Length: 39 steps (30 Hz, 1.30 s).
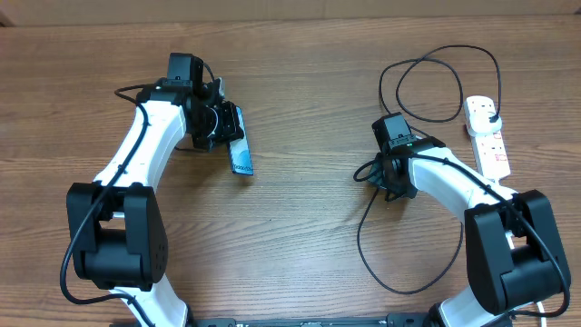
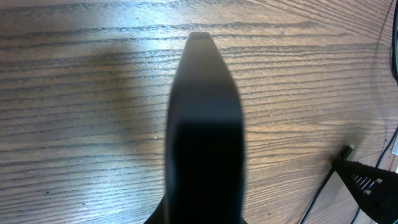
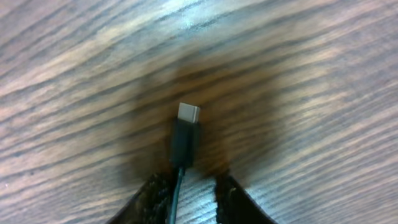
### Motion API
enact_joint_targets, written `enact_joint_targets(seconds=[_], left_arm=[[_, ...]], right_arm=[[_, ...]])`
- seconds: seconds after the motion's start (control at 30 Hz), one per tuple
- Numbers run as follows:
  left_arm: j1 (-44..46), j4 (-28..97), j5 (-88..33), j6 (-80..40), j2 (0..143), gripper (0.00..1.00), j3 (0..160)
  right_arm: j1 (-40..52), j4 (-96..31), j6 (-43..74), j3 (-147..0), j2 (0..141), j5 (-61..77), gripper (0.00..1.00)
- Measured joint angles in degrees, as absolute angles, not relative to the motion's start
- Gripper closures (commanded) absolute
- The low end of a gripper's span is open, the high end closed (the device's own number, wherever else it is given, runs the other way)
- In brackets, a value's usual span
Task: Plug charger to phone and switch on socket
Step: 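Close the right gripper on the USB-C connector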
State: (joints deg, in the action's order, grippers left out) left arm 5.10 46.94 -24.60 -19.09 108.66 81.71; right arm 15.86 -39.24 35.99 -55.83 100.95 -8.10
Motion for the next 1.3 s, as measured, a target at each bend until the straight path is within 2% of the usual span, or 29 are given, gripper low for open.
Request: enact_joint_targets(seconds=[0.07,0.17,0.37,0.43,0.57,0.63,1.07,1.23,1.3], left_arm=[[5.1,46.9,-24.6,-19.1,108.7,0.96,81.7],[5.1,47.0,-24.6,-19.1,108.7,0.96,81.7],[5.1,47.1,-24.6,-19.1,108.7,0.96,81.7],[5.1,47.1,-24.6,-19.1,108.7,0.96,81.7],[5.1,47.1,-24.6,-19.1,108.7,0.96,81.7],[5.1,47.1,-24.6,-19.1,108.7,0.96,81.7],[5.1,47.1,-24.6,-19.1,108.7,0.96,81.7],[5.1,47.1,-24.6,-19.1,108.7,0.96,81.7],[5.1,47.1,-24.6,-19.1,108.7,0.96,81.7]], right_arm=[[15.8,-38.5,36.0,-55.8,100.9,-7.8,0.84],[15.8,-37.8,35.7,-55.8,101.0,-7.4,0.96],[15.8,-37.5,36.0,-55.8,101.0,-7.3,0.96],[15.9,-37.5,36.0,-55.8,101.0,-7.3,0.91],[15.8,-37.5,35.9,-55.8,101.0,-7.5,0.90],[15.8,-37.3,36.0,-55.7,101.0,-7.7,0.85],[15.8,-35.4,35.8,-55.6,101.3,-9.6,0.72],[15.8,-34.6,35.8,-55.6,101.3,-9.9,0.72],[15.8,-34.2,35.8,-55.6,101.4,-9.9,0.68]])
